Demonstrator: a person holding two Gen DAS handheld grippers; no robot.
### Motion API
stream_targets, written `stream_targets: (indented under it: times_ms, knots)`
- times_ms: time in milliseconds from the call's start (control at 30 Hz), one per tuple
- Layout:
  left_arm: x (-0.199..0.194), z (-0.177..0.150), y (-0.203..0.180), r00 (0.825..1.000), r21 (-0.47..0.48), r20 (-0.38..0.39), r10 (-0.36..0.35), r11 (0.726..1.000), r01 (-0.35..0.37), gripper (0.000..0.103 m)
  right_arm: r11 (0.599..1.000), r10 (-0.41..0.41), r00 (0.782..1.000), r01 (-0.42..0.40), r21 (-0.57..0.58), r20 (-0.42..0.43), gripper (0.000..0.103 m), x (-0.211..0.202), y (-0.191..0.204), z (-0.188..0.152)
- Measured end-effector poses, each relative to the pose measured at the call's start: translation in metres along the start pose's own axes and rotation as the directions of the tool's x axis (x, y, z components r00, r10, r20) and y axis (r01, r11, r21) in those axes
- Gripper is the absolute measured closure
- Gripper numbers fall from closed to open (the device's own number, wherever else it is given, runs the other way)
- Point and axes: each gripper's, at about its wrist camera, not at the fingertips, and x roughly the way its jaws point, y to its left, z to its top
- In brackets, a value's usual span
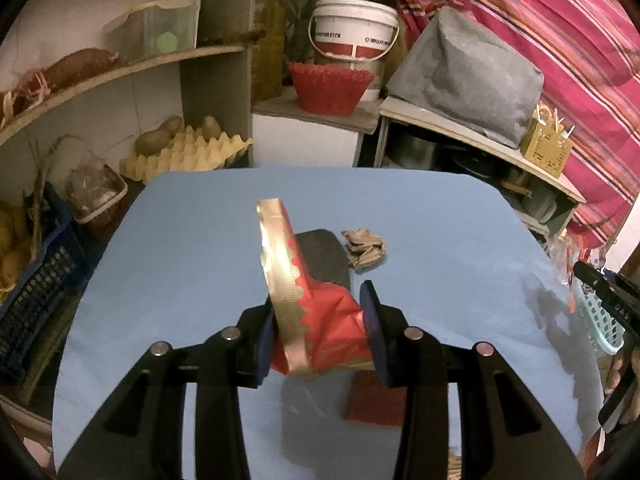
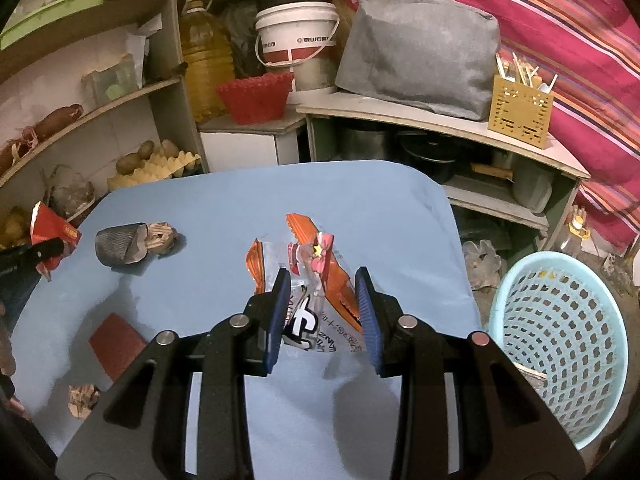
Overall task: Collect trash
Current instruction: 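Carry the clear packet with the right tool while the left tool carries the red bag to the wastebasket, then release the clear packet into the wastebasket with the right tool while the left tool releases the red bag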
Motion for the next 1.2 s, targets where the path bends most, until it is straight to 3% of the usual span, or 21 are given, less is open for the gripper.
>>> stream_targets:
  times_ms: [300, 700, 1200]
  knots:
    - [-0.002, -0.003, -0.047, 1.0, 0.044, -0.006, -0.014, 0.999, 0.014, 0.064, 0.998, -0.009, 1.0, 0.008, 0.066, 0.016, 0.069, -0.02, -0.047, -0.007]
    - [-0.004, 0.006, -0.14, 0.996, 0.094, 0.027, -0.083, 0.992, 0.08, 0.064, 0.968, -0.136, 0.99, 0.126, 0.216, 0.033, 0.069, -0.044, -0.144, -0.013]
    - [0.019, -0.001, -0.259, 0.985, 0.207, -0.001, -0.172, 0.964, 0.169, 0.064, 0.919, -0.282, 0.959, 0.273, 0.285, -0.01, 0.069, -0.073, -0.233, -0.052]
